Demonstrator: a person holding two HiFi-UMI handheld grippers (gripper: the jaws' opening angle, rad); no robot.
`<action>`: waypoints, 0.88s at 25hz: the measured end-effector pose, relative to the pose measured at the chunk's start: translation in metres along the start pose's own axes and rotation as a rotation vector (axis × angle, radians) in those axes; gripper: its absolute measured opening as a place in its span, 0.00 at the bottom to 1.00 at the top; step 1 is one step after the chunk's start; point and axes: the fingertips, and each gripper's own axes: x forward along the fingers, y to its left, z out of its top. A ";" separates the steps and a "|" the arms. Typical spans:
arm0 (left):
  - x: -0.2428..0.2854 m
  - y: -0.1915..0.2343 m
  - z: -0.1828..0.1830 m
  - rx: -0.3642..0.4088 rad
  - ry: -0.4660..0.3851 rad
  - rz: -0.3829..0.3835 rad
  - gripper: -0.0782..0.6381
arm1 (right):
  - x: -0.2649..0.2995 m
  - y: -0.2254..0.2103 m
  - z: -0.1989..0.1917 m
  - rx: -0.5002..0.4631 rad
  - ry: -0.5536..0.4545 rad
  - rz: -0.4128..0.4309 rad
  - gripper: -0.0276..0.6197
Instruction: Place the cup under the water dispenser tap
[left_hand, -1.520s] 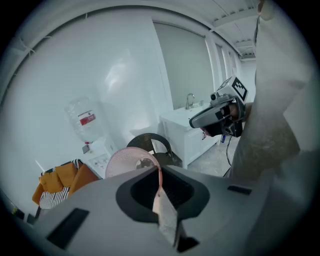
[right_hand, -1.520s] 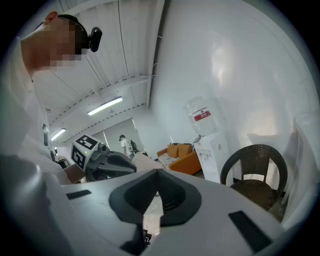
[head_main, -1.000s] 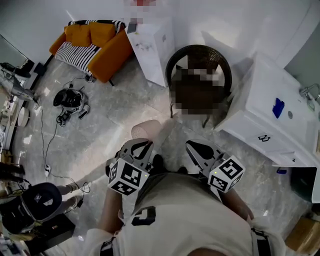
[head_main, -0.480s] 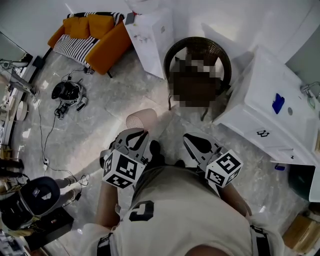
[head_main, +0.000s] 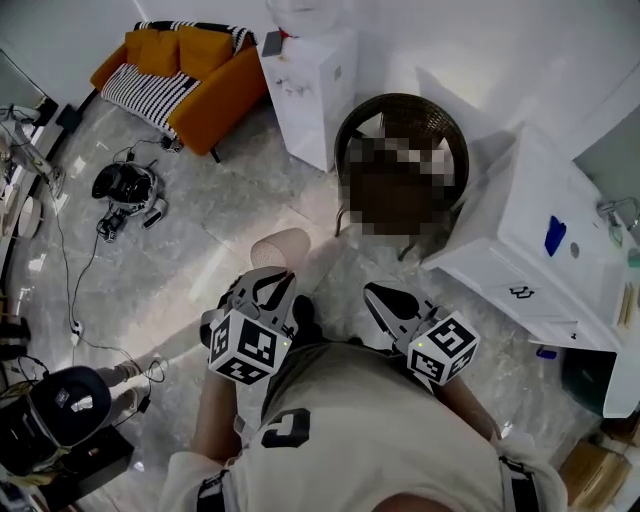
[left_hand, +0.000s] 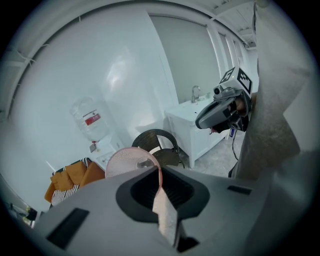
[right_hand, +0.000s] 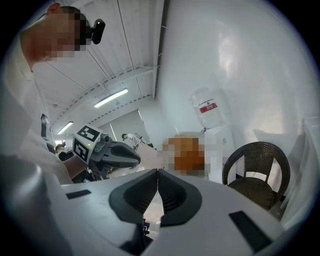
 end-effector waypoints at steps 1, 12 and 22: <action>0.000 0.011 -0.004 -0.001 0.001 0.004 0.20 | 0.011 0.000 0.003 -0.001 0.008 0.000 0.09; -0.007 0.129 -0.056 -0.023 -0.006 0.045 0.20 | 0.126 0.008 0.035 -0.030 0.095 0.005 0.09; -0.014 0.202 -0.098 -0.012 -0.002 0.071 0.20 | 0.220 0.025 0.055 -0.082 0.182 0.056 0.09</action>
